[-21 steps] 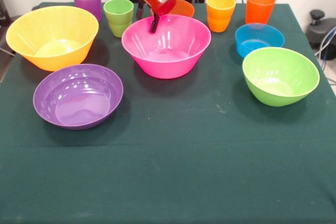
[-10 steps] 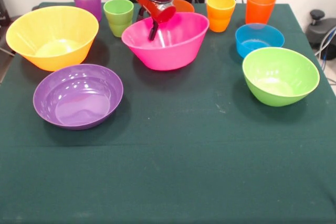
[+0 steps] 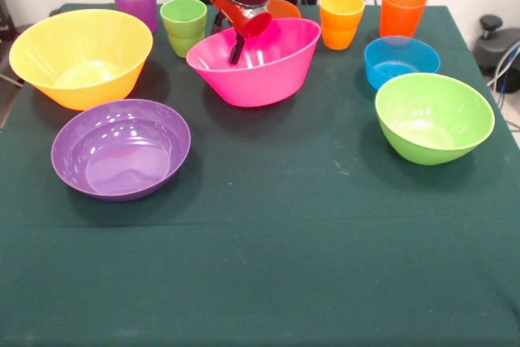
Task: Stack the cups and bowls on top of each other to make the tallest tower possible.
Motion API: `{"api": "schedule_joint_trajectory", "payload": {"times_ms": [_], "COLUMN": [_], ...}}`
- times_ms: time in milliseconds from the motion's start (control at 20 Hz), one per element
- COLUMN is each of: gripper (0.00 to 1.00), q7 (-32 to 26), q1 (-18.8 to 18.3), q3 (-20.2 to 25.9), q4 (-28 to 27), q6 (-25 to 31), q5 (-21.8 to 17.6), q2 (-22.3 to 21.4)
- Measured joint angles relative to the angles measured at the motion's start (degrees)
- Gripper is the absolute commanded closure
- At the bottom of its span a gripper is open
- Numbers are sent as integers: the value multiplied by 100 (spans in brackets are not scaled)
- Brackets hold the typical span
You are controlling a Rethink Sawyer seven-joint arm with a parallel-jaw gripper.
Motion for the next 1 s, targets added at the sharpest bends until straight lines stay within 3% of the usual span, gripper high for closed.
{"api": "schedule_joint_trajectory", "payload": {"times_ms": [300,350,1000], "gripper": [0,100,100], "q7": [0,0,0], "q1": [222,228,218], "q3": [-122,-129,-126], "q4": [0,0,0], "q6": [2,2,1], "q5": [268,293,310], "q2": [57,56,38]}}
